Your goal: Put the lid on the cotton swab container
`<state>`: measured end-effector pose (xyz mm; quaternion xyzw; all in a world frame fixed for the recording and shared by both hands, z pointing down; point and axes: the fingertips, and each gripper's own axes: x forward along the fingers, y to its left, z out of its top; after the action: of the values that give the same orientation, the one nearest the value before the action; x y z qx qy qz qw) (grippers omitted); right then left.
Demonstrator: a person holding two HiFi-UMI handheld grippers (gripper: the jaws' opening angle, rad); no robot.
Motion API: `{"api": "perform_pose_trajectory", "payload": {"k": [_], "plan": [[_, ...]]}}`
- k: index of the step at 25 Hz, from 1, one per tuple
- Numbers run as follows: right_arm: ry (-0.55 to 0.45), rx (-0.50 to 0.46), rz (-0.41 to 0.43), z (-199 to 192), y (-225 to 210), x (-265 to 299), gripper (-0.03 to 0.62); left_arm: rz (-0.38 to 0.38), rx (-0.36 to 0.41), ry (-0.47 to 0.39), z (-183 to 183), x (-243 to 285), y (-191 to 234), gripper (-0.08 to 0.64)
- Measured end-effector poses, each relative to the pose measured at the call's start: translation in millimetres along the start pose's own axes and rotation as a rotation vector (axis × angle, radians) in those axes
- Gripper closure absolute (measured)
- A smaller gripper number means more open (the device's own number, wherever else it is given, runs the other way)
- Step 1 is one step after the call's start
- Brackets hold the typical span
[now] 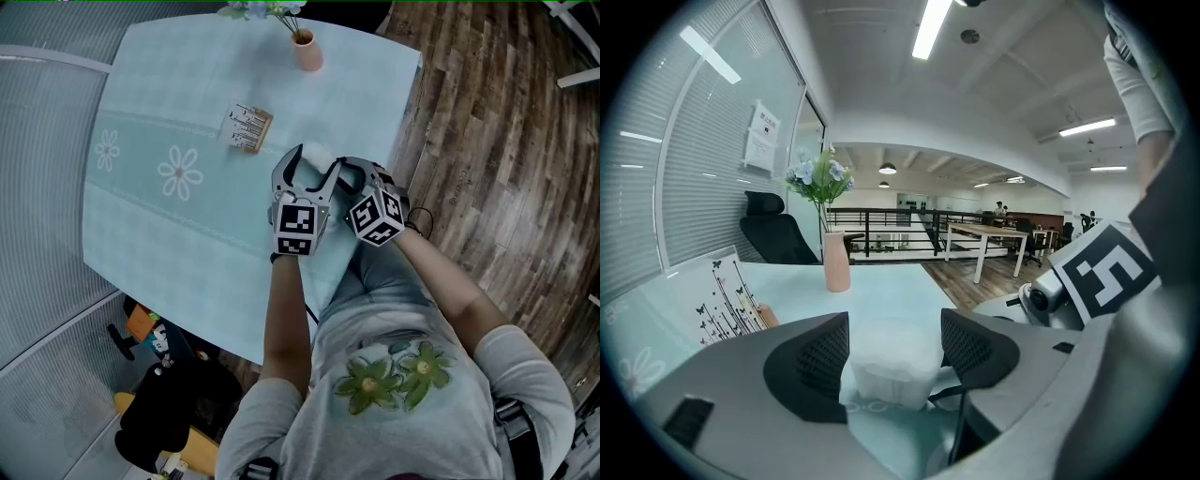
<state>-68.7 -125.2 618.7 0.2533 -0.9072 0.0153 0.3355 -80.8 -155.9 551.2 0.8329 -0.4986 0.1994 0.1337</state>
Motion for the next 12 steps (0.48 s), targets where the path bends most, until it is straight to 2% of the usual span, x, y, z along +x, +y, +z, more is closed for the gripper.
{"api": "perform_pose_trajectory", "payload": {"k": [5,7,9,12], "plan": [[0.017,-0.011,-0.019,-6,-4,-1,0.515,0.007,-0.022,0.005,2,3,2,0.264],[0.010,-0.007,-0.019,-4,-5,-2,0.522,0.008,-0.028,0.009,3,3,3,0.265],[-0.001,0.003,-0.007,-1,-3,-3,0.480,0.007,-0.034,0.013,4,4,2,0.299],[-0.011,0.022,0.005,5,-2,-3,0.411,0.012,-0.021,0.027,4,5,-2,0.301]]}}
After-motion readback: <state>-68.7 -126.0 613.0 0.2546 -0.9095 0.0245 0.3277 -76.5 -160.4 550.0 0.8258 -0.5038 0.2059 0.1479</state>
